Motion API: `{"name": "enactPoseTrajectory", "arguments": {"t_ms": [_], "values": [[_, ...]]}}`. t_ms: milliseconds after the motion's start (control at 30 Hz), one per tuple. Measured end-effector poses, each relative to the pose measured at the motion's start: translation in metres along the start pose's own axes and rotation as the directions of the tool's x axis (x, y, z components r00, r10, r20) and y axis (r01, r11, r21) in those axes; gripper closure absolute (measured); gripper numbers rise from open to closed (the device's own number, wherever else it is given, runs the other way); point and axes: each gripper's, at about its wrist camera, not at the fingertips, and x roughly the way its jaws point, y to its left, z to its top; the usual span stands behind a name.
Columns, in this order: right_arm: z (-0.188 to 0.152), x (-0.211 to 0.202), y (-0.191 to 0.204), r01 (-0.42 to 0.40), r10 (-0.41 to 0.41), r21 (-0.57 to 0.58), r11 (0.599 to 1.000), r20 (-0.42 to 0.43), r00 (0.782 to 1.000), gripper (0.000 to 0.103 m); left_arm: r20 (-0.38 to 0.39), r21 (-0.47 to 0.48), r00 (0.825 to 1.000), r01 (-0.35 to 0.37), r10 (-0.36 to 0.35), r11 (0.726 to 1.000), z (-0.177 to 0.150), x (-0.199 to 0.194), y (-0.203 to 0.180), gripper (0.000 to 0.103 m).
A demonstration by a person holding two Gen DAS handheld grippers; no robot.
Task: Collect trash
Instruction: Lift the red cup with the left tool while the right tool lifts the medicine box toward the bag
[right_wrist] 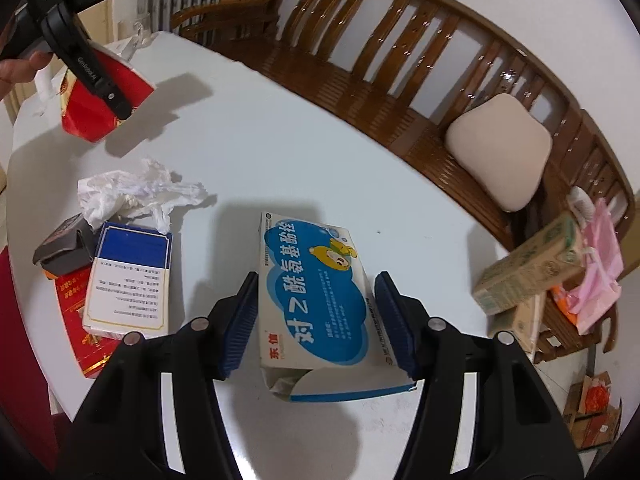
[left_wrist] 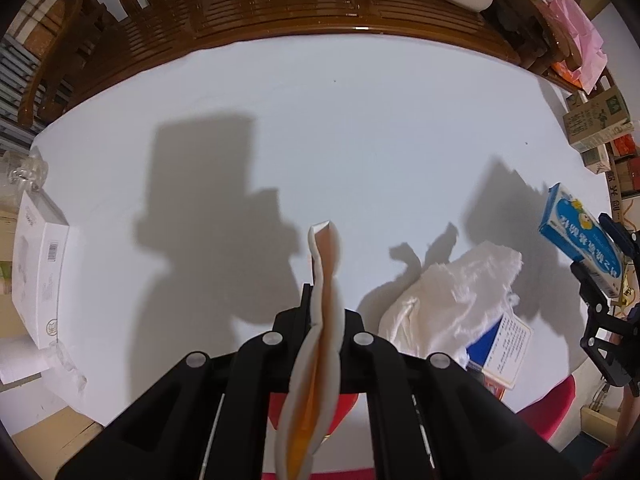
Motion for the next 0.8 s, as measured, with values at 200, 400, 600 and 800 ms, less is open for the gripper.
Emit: {"name": "enactPoseTrajectory", "arguments": {"t_ms": [200, 400, 600, 800], "values": [[0.000, -0.039, -0.001, 0.054, -0.056, 0.042, 0.998, 0.045, 0.997, 0.045, 0.037, 0.008, 0.999, -0.005, 0.005, 1.000, -0.015, -0.029, 0.000, 0.097], [-0.005, -0.098, 0.016, 0.066, -0.070, 0.047, 0.997, 0.102, 0.992, 0.045, 0.089, 0.053, 0.996, -0.008, 0.003, 0.999, -0.051, -0.068, -0.022, 0.097], [-0.013, -0.157, 0.036, 0.068, -0.076, 0.054, 0.996, 0.158, 0.985, 0.045, 0.144, 0.116, 0.989, 0.001, -0.018, 0.993, -0.090, -0.098, -0.044, 0.097], [-0.030, -0.203, 0.063, 0.070, -0.078, 0.049, 0.996, 0.186, 0.979, 0.045, 0.179, 0.183, 0.983, -0.009, -0.024, 0.983, -0.133, -0.117, -0.067, 0.097]]}}
